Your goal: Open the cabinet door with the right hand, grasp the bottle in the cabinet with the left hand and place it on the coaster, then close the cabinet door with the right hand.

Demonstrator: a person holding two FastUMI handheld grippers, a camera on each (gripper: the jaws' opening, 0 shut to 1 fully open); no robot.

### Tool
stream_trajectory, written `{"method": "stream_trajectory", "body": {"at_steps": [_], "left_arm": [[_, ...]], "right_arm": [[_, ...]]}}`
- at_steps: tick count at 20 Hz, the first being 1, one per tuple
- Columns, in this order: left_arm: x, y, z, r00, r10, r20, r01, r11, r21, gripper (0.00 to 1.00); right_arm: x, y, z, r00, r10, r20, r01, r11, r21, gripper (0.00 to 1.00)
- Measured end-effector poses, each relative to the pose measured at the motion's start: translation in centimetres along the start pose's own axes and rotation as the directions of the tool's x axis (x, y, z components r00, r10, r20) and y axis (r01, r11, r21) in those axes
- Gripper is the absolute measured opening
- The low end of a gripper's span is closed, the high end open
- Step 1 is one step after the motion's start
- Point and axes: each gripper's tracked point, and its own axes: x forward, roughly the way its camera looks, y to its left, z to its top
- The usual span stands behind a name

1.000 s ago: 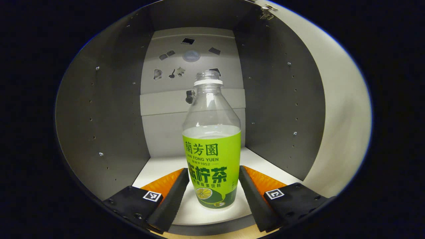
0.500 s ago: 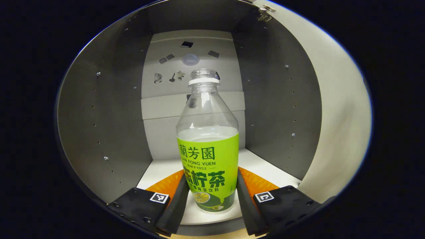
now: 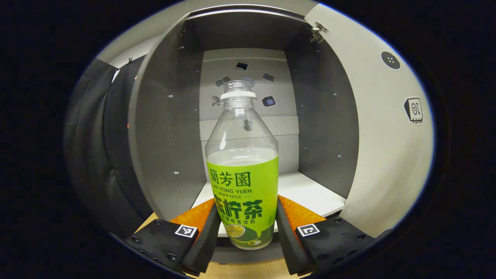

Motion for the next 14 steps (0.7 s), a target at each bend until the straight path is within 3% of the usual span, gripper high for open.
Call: {"method": "stream_trajectory", "body": {"at_steps": [2, 7, 8, 10, 14], "left_arm": [[-2.3, 1.1, -0.4, 0.999, 0.037, 0.0, -0.037, 0.999, -0.016, 0.77], [-7.0, 3.5, -2.3, 0.992, 0.121, -0.029, -0.122, 0.992, -0.031, 0.77], [-7.7, 4.0, -2.7, 0.991, 0.133, -0.033, -0.134, 0.991, -0.023, 0.81], [-9.2, 4.4, -3.3, 0.989, 0.143, -0.037, -0.144, 0.989, -0.026, 0.77], [-11.9, 5.8, -4.8, 0.99, 0.138, -0.042, -0.138, 0.99, 0.007, 0.79]], "right_arm": [[-0.1, 0.4, -0.3, 0.999, 0.029, -0.016, -0.028, 0.999, 0.019, 0.75], [-0.6, 0.5, -1.0, 0.994, 0.089, -0.064, -0.09, 0.996, -0.01, 0.7], [-0.6, 0.5, -1.0, 0.994, 0.09, -0.067, -0.09, 0.996, -0.001, 0.7], [-0.7, 0.9, -1.2, 0.995, 0.078, -0.066, -0.077, 0.997, 0.028, 0.7], [-1.3, 1.6, -1.6, 0.997, 0.042, -0.067, -0.04, 0.999, 0.032, 0.7]]}}
